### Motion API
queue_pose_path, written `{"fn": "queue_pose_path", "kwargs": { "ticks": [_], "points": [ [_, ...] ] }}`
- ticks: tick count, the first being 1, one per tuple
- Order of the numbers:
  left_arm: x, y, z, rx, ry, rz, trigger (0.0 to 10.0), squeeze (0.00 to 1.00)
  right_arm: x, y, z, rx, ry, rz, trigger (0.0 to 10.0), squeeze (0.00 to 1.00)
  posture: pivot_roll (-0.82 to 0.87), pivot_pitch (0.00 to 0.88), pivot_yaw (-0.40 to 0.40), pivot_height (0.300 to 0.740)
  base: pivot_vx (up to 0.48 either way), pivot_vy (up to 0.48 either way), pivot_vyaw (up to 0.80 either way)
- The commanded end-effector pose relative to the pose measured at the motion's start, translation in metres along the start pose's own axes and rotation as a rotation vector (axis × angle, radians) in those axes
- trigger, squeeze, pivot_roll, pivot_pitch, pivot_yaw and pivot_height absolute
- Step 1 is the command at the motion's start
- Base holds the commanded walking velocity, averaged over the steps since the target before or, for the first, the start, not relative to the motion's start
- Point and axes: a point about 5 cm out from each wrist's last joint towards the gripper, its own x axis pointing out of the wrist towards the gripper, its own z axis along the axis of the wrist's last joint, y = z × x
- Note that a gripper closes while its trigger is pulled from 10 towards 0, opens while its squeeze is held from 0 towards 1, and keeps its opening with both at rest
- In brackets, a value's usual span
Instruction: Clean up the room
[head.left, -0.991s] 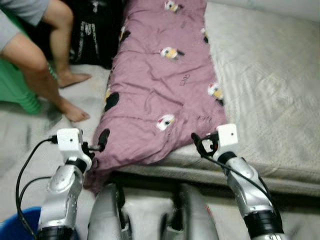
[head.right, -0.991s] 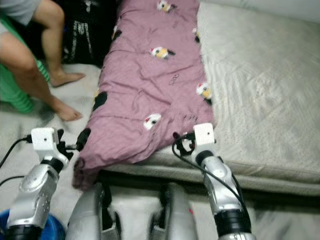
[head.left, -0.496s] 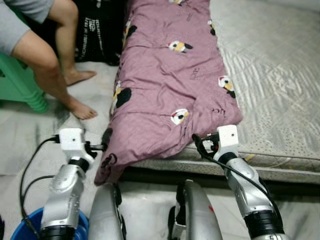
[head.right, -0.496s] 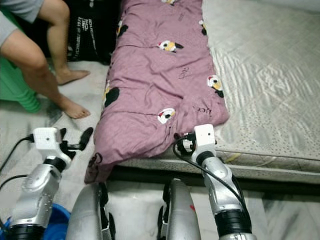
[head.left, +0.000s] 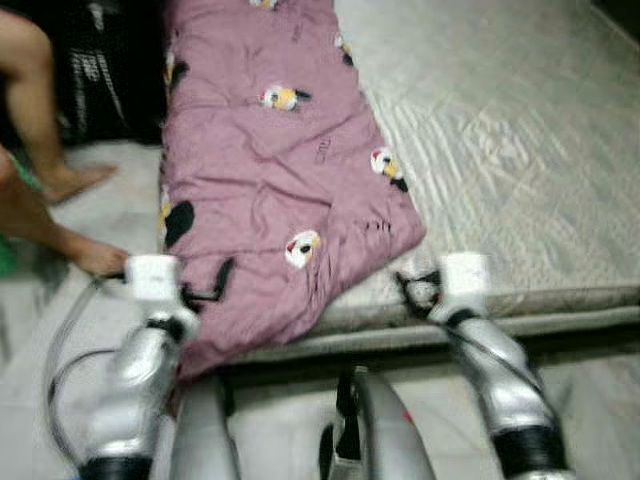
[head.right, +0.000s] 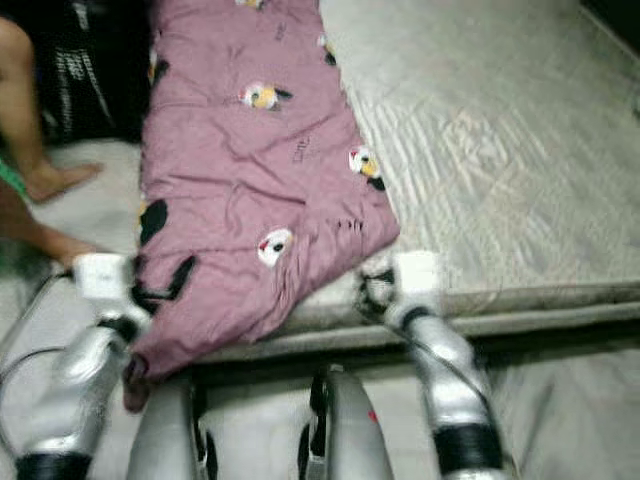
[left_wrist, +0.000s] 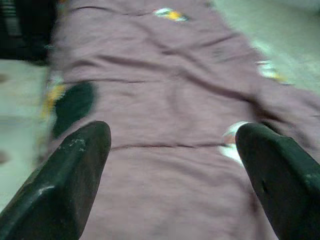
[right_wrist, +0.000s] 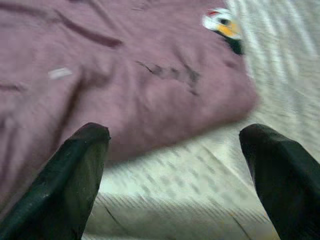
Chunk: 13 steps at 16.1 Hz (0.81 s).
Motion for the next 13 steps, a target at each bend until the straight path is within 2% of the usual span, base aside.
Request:
{"fn": "queue_pose_path", "kwargs": {
  "ticks": [1,5,8,11,13],
  "points": [
    [0.002,-0.006,-0.004,-0.005,0.02,0.0,10.0,0.0,-0.006,-0.013,-0.002,-0.007,0.01,-0.037,10.0,0.0,-0.02,0.158,-0.08,0.604,0.0,0.0,0.0],
    [0.001,-0.004,-0.005,0.007,0.029,0.021,10.0,0.0,-0.006,-0.012,-0.002,-0.016,0.014,-0.019,10.0,0.0,-0.02,0.162,-0.081,0.604,0.0,0.0,0.0],
    [-0.002,-0.002,-0.005,0.017,0.03,0.041,10.0,0.0,-0.005,-0.01,0.001,-0.033,-0.005,-0.006,10.0,0.0,-0.01,0.173,-0.08,0.604,0.0,0.0,0.78],
    [-0.007,0.004,-0.004,0.046,0.031,0.092,10.0,0.0,0.004,-0.014,0.004,-0.013,-0.002,-0.021,10.0,0.0,0.02,0.197,-0.078,0.604,0.0,0.0,0.16],
    [-0.014,0.01,-0.004,0.056,0.039,0.109,10.0,0.0,0.015,-0.009,0.009,-0.013,-0.021,-0.01,10.0,0.0,0.04,0.216,-0.074,0.604,0.0,0.0,0.0]
  ]
}}
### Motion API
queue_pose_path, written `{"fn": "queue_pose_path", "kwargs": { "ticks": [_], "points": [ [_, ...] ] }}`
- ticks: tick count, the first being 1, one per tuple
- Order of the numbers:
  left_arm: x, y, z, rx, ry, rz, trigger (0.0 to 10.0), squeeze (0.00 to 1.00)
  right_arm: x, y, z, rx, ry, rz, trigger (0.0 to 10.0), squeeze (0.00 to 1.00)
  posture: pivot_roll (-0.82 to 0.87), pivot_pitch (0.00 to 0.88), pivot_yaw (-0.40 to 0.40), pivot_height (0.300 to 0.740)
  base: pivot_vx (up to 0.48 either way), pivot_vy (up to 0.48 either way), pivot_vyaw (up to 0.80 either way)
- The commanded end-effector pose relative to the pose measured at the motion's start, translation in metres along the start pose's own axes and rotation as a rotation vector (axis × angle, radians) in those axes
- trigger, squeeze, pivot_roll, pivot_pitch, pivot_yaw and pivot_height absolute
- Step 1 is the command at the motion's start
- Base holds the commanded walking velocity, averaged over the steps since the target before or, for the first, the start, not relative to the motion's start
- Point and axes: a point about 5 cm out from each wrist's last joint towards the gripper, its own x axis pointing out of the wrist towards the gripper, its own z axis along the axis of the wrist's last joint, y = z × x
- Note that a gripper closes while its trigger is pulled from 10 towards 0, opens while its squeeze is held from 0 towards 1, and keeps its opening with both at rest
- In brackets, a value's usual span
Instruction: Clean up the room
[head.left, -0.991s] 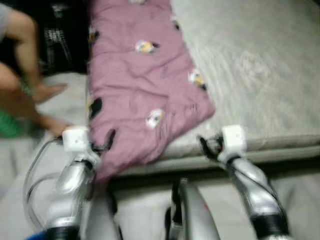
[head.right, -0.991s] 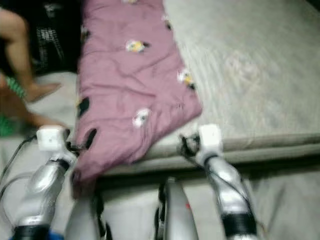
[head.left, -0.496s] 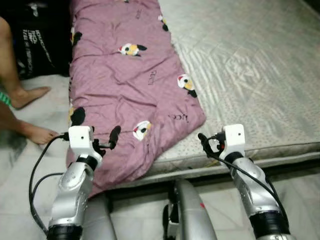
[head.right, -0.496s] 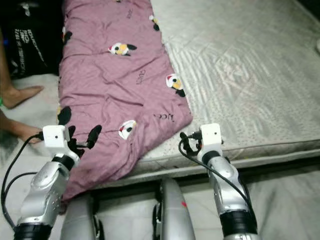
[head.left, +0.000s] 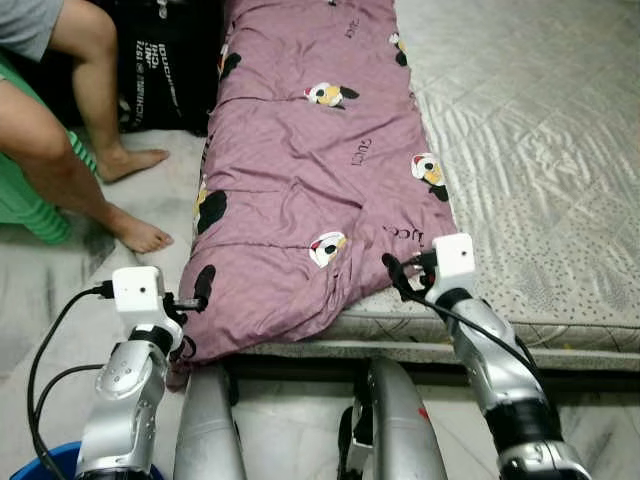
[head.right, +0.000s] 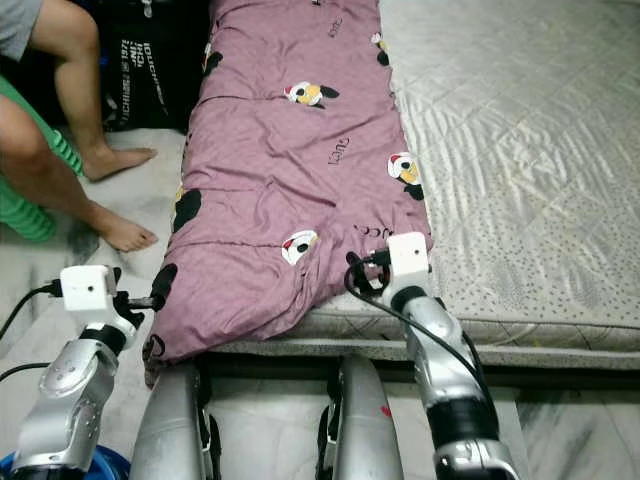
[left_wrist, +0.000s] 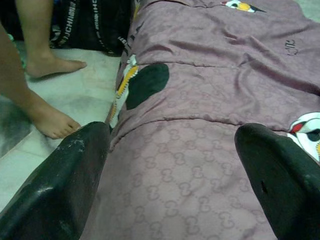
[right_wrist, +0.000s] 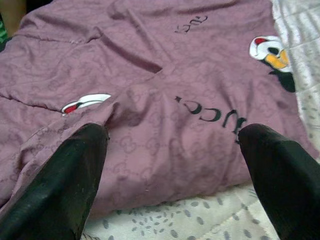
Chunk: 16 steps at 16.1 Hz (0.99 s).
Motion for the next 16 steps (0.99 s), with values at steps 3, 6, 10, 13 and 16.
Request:
{"fn": "queue_pose_path", "kwargs": {
  "ticks": [3,6,10,13,16],
  "points": [
    [-0.008,0.004,0.0,0.021,0.016,0.007,10.0,0.0,0.013,0.008,0.004,-0.001,-0.004,0.011,10.0,0.0,0.07,0.24,-0.073,0.569,0.0,0.0,0.0],
    [-0.014,0.006,0.005,0.034,0.017,0.012,10.0,0.0,0.035,0.018,0.019,0.03,-0.046,0.03,10.0,0.0,0.11,0.264,-0.072,0.569,0.0,0.0,0.0],
    [-0.016,0.006,0.009,0.052,0.016,0.006,10.0,0.0,0.055,0.034,0.037,0.066,-0.073,-0.005,10.0,0.0,0.14,0.273,-0.063,0.569,0.0,0.0,0.0],
    [-0.016,0.007,0.013,0.069,0.014,0.003,10.0,0.0,0.068,0.066,0.037,0.119,0.012,0.006,10.0,0.0,0.16,0.274,-0.057,0.569,0.0,0.0,0.0],
    [-0.015,0.006,0.014,0.071,0.016,-0.003,10.0,0.0,0.07,0.09,0.034,0.061,0.048,0.093,10.0,0.0,0.15,0.275,-0.053,0.569,0.0,0.0,0.0]
  ]
}}
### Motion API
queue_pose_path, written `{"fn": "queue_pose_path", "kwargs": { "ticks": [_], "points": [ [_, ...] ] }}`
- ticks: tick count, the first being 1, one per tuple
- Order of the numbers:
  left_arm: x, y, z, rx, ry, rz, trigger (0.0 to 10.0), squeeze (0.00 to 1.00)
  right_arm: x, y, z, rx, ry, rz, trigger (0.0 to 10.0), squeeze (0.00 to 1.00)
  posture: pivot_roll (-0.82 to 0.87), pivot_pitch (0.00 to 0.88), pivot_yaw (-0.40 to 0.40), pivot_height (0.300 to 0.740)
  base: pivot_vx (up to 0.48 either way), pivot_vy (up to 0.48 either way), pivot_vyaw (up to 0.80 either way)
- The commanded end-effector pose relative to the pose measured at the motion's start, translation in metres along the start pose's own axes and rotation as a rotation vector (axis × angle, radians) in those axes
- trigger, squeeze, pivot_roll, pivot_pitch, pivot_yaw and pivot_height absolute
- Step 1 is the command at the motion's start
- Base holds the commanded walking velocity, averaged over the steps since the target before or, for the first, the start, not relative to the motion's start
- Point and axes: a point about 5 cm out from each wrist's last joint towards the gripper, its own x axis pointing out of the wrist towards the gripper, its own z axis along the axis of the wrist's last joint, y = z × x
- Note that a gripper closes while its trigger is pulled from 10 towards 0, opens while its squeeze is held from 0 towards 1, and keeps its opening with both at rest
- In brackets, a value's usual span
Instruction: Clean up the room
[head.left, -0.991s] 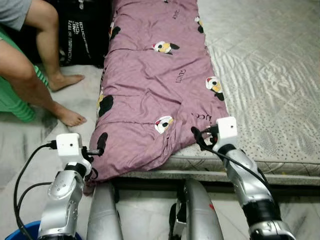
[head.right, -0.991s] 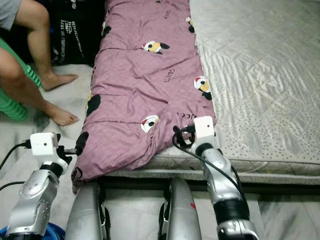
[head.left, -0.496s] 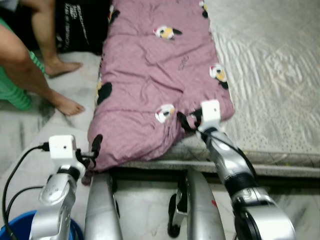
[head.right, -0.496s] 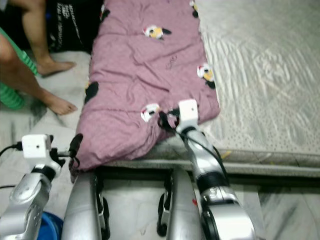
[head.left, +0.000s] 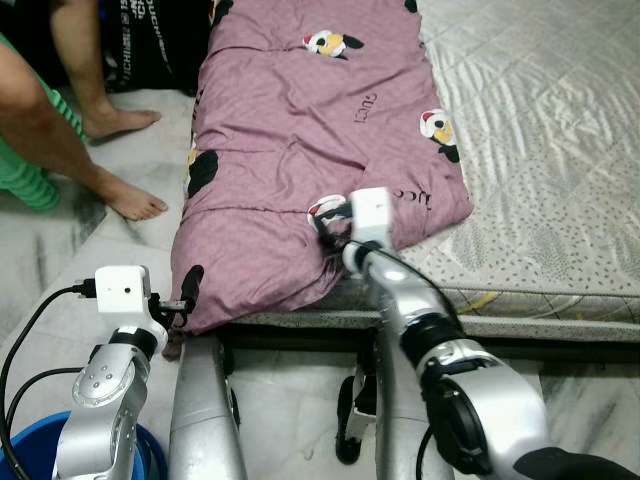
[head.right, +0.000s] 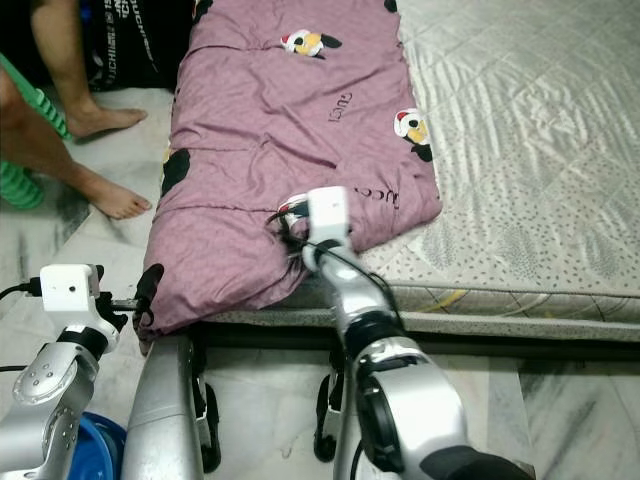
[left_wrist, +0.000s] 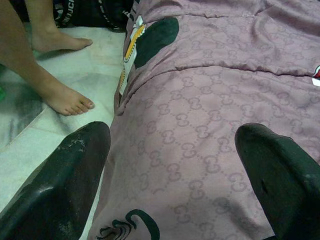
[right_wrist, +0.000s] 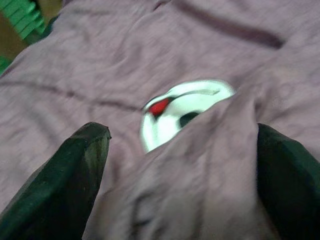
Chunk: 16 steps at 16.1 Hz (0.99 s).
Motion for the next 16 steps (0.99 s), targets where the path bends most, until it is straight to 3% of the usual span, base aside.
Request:
{"fn": "queue_pose_path", "kwargs": {
  "ticks": [1,2,4,6,7,9,10,12,13,14,16],
  "points": [
    [-0.001,-0.003,-0.001,0.013,0.016,-0.014,10.0,0.0,-0.002,-0.002,-0.013,-0.03,0.08,-0.013,10.0,0.0,0.14,0.272,-0.053,0.569,0.0,0.0,0.0],
    [0.0,-0.004,-0.002,0.013,0.017,-0.021,10.0,0.0,-0.004,-0.012,-0.021,-0.046,0.126,-0.079,10.0,0.0,0.14,0.272,-0.052,0.569,0.0,0.0,0.0],
    [0.003,-0.006,-0.001,0.01,0.015,-0.024,10.0,0.0,-0.013,-0.043,-0.031,0.022,0.197,-0.265,10.0,0.0,0.13,0.27,-0.054,0.569,0.0,0.0,0.0],
    [0.005,-0.006,-0.001,0.004,0.014,-0.021,10.0,0.0,-0.03,-0.088,-0.04,0.117,0.233,-0.459,10.0,0.0,0.12,0.267,-0.061,0.569,0.0,0.0,0.0],
    [0.005,-0.006,-0.001,0.004,0.014,-0.021,10.0,0.0,-0.034,-0.095,-0.042,0.125,0.236,-0.48,10.0,0.0,0.12,0.265,-0.064,0.569,0.0,0.0,0.0],
    [0.004,-0.007,-0.003,-0.001,0.018,-0.02,10.0,0.0,-0.057,-0.129,-0.048,0.093,0.239,-0.576,10.0,0.0,0.12,0.265,-0.064,0.569,0.0,0.0,0.0],
    [0.005,-0.007,-0.004,-0.003,0.02,-0.02,10.0,0.0,-0.067,-0.137,-0.053,0.084,0.247,-0.593,10.0,0.0,0.09,0.259,-0.076,0.569,0.0,0.0,0.0],
    [0.007,-0.008,-0.005,-0.006,0.023,-0.019,10.0,0.0,-0.105,-0.151,-0.069,0.085,0.283,-0.639,10.0,0.0,0.08,0.254,-0.079,0.569,0.0,0.0,0.0],
    [0.009,-0.007,-0.005,-0.008,0.023,-0.019,10.0,0.0,-0.137,-0.15,-0.08,0.089,0.313,-0.656,10.0,0.0,0.06,0.248,-0.08,0.569,0.0,0.0,0.0],
    [0.009,-0.007,-0.005,-0.009,0.023,-0.02,10.0,0.0,-0.142,-0.149,-0.081,0.088,0.319,-0.658,10.0,0.0,0.05,0.248,-0.08,0.569,0.0,0.0,0.0],
    [0.013,-0.008,-0.006,-0.012,0.024,-0.028,10.0,0.0,-0.181,-0.141,-0.095,0.088,0.375,-0.652,10.0,0.0,0.03,0.241,-0.076,0.569,0.0,0.0,0.0]
  ]
}}
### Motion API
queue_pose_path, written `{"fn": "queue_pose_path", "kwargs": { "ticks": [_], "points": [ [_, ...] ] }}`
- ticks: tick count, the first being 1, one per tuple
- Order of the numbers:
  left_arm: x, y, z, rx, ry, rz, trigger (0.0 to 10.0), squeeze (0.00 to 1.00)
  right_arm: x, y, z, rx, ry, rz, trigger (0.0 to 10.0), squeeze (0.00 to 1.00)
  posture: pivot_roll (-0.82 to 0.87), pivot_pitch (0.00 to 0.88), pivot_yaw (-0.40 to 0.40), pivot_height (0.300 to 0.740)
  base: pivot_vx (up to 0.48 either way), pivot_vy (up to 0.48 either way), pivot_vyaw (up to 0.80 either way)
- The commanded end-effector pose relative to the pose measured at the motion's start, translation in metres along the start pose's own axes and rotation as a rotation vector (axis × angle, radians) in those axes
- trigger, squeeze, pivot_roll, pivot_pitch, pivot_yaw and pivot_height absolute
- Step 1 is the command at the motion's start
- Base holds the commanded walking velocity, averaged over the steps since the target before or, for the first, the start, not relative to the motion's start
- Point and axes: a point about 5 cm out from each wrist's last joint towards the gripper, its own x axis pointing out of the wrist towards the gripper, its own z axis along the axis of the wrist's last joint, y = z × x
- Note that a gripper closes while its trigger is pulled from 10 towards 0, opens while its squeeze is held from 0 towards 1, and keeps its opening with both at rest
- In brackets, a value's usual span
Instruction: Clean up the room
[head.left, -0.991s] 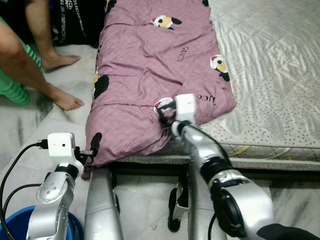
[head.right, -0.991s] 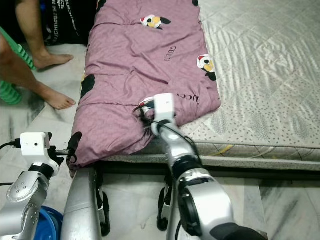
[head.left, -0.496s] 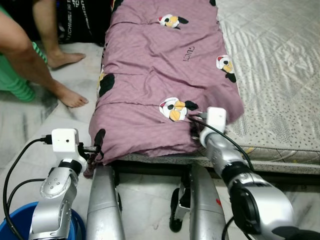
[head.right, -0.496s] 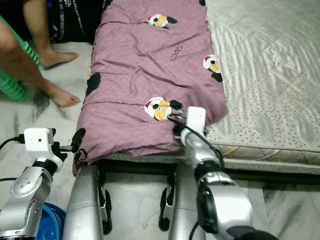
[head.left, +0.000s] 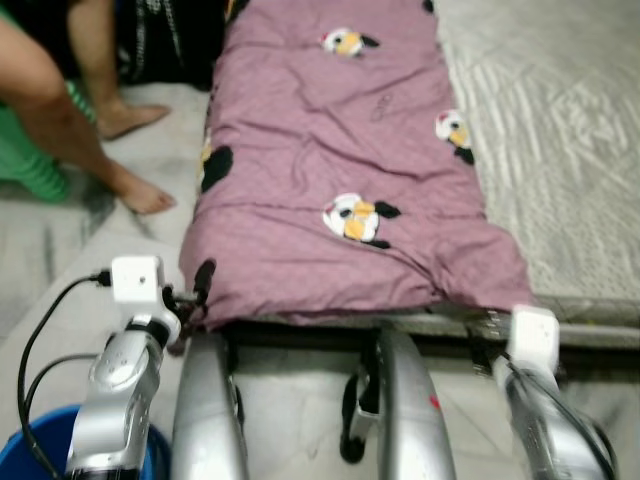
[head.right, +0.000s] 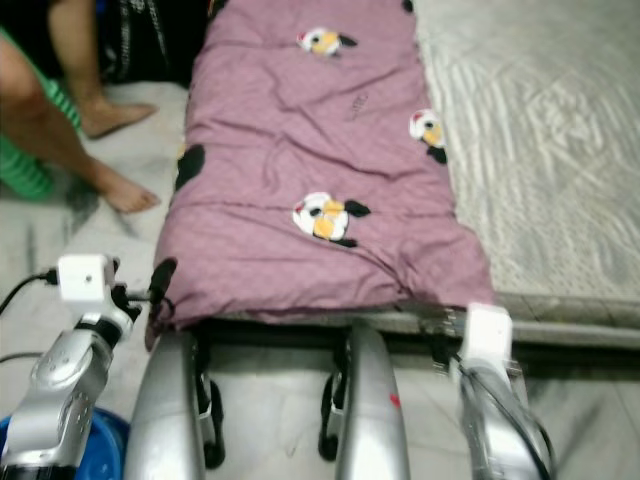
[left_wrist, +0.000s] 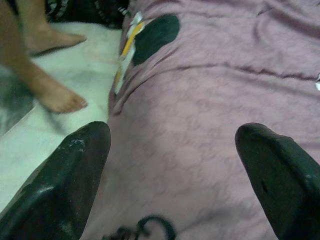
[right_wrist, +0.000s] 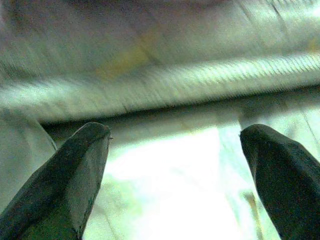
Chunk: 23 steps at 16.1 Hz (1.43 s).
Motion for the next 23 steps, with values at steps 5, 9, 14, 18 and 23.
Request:
{"fn": "queue_pose_path", "kwargs": {
  "ticks": [5,9,14,18,23],
  "points": [
    [0.01,-0.004,-0.005,0.0,0.015,-0.017,10.0,0.0,-0.004,-0.014,0.082,0.082,-0.357,-0.004,10.0,0.0,0.01,0.21,-0.06,0.569,0.0,0.0,0.0],
    [0.011,-0.008,-0.004,-0.01,0.009,-0.041,10.0,0.0,0.005,0.006,0.127,0.127,-0.484,0.099,10.0,0.0,0.02,0.195,-0.058,0.569,0.0,0.0,0.0],
    [0.006,-0.011,-0.009,-0.024,0.031,-0.071,10.0,0.0,0.038,0.082,0.139,0.022,-0.347,0.269,10.0,0.0,0.06,0.18,-0.064,0.569,0.0,0.0,0.0],
    [0.012,-0.017,-0.005,-0.016,0.019,-0.106,10.0,0.0,0.052,0.126,0.111,0.173,-0.129,0.238,10.0,0.0,0.07,0.179,-0.056,0.569,0.0,0.0,0.0],
    [0.007,-0.01,-0.007,0.003,0.028,-0.082,10.0,0.0,0.064,0.091,0.092,0.177,-0.029,0.061,10.0,0.0,0.08,0.187,-0.068,0.569,0.0,0.0,0.0]
  ]
}}
